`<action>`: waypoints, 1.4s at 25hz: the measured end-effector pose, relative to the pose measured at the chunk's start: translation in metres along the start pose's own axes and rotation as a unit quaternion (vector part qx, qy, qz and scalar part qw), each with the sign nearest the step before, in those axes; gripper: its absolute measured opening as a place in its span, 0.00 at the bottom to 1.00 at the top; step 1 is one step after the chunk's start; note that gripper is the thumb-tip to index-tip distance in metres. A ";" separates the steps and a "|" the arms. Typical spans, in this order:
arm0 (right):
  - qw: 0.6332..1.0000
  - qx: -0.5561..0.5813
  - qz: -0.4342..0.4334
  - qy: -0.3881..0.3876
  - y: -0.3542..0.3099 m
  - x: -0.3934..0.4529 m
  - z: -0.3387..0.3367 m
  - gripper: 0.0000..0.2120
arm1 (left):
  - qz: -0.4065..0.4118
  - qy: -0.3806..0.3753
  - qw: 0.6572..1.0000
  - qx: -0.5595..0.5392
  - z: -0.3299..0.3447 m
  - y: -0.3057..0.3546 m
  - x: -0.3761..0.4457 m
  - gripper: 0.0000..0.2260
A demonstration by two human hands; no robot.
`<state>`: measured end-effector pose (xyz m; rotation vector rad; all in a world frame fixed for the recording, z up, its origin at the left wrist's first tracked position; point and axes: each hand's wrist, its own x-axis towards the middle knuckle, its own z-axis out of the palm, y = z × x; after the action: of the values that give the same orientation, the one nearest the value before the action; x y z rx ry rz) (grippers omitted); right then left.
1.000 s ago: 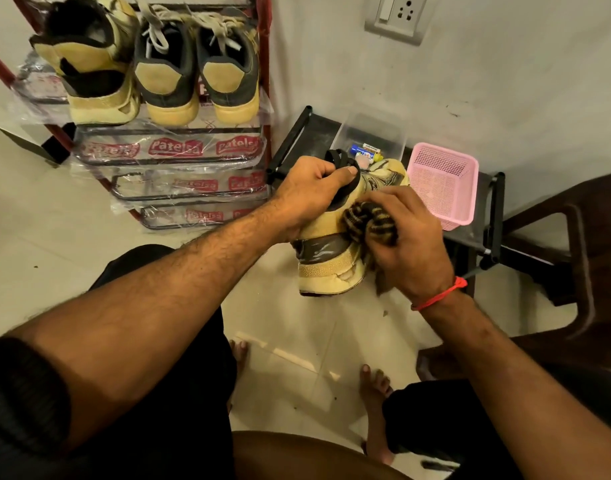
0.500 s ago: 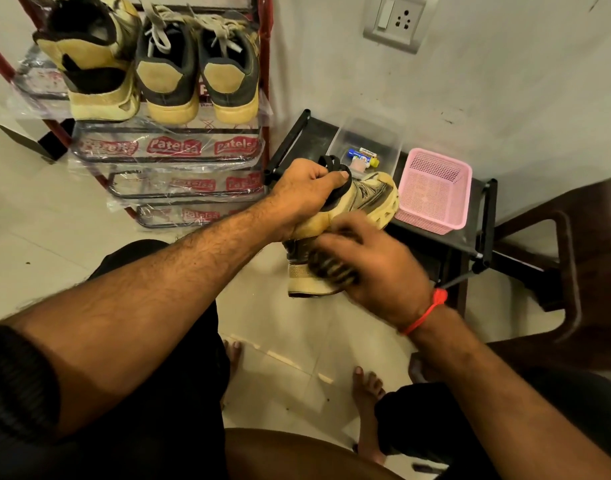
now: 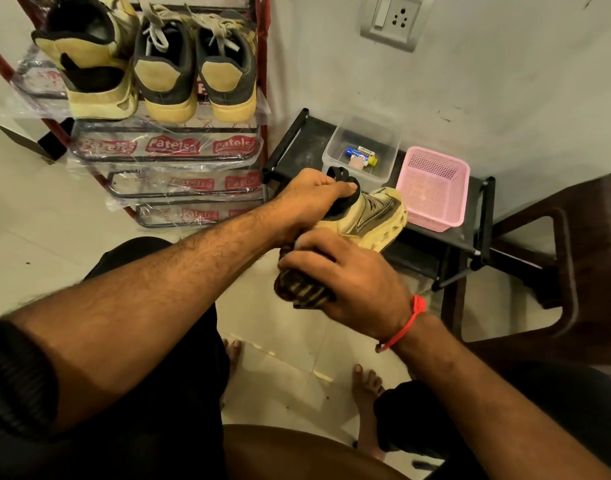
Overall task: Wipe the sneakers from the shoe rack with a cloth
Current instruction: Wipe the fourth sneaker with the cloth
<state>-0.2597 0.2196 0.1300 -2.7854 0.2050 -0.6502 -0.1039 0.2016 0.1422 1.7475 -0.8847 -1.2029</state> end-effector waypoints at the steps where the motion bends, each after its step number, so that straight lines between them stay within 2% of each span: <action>1: 1.000 -0.009 0.014 0.012 0.006 0.002 -0.002 0.19 | 0.000 -0.006 1.000 0.004 -0.001 0.001 0.000 0.15; 5: 0.976 -0.008 0.156 0.152 0.030 0.004 -0.015 0.17 | -0.003 0.001 0.998 -0.064 -0.005 0.003 -0.001 0.17; 7: 0.983 0.001 0.133 0.127 0.018 0.002 -0.008 0.17 | -0.006 0.007 0.999 -0.045 -0.004 0.002 0.000 0.18; 9: 0.998 0.002 0.060 0.036 0.007 -0.003 0.001 0.18 | -0.010 0.015 1.000 -0.024 -0.004 0.001 0.000 0.15; 10: 0.998 -0.004 0.051 0.020 0.011 -0.003 -0.002 0.18 | -0.011 0.013 1.000 -0.023 -0.005 0.002 -0.002 0.14; 14: 0.974 -0.005 0.187 0.131 0.045 -0.001 -0.022 0.15 | -0.022 0.013 0.997 -0.068 -0.009 0.002 0.000 0.14; 16: 0.982 0.006 0.153 0.111 0.034 -0.003 -0.019 0.15 | -0.020 0.005 0.998 -0.064 -0.008 0.001 0.001 0.15; 19: 0.999 0.049 0.017 -0.009 0.006 -0.003 -0.008 0.18 | -0.015 -0.002 1.000 -0.022 -0.005 0.001 -0.001 0.14; 20: 0.999 0.045 0.008 -0.023 0.011 -0.002 -0.010 0.18 | -0.014 -0.003 1.000 -0.009 -0.006 0.001 -0.002 0.13; 21: 0.999 0.038 0.029 -0.002 0.024 -0.002 -0.013 0.18 | -0.015 -0.005 1.000 -0.017 -0.006 0.002 -0.002 0.13; 24: 0.977 0.005 0.184 0.109 0.067 -0.010 -0.029 0.16 | -0.016 -0.002 0.996 -0.091 -0.009 0.002 -0.001 0.13; 26: 0.961 0.010 0.241 0.137 0.069 -0.014 -0.028 0.16 | -0.017 -0.007 0.994 -0.109 -0.007 0.002 -0.001 0.12; 28: 0.975 0.046 0.182 0.116 0.047 -0.009 -0.020 0.15 | -0.022 -0.005 0.994 -0.107 -0.007 0.001 -0.001 0.11; 31: 0.995 0.087 0.042 0.029 0.022 -0.002 -0.012 0.16 | -0.018 -0.013 0.998 -0.066 -0.009 -0.003 0.000 0.15; 33: 0.994 0.099 0.043 0.031 0.029 -0.001 -0.014 0.16 | -0.010 -0.026 0.998 -0.059 -0.011 -0.004 -0.002 0.15; 35: 0.988 0.097 0.096 0.071 0.046 -0.006 -0.018 0.17 | 0.002 -0.035 0.996 -0.079 -0.013 -0.001 -0.003 0.13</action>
<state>-0.2768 0.1728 0.1299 -2.4969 0.4110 -0.7762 -0.0924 0.2079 0.1448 1.5854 -0.8107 -1.3022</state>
